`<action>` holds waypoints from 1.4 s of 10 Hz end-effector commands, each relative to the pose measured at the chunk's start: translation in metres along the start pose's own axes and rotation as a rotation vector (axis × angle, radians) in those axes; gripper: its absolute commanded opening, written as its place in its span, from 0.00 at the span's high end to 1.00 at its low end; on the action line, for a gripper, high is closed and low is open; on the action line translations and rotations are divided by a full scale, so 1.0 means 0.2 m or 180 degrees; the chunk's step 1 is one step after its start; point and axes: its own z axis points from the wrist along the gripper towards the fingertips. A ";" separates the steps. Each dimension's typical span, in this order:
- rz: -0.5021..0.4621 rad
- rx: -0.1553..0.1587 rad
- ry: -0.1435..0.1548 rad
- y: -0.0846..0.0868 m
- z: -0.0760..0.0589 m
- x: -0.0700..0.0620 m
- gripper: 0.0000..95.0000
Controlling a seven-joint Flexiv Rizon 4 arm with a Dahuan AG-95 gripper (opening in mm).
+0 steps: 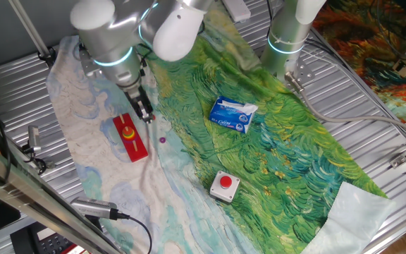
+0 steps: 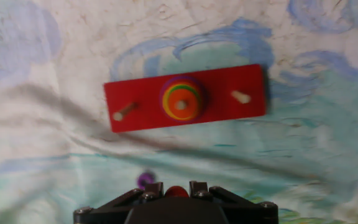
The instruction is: Take out one Hanoi block and throw it aside
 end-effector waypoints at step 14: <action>-0.0027 0.0035 -0.0005 0.07 0.01 -0.01 0.00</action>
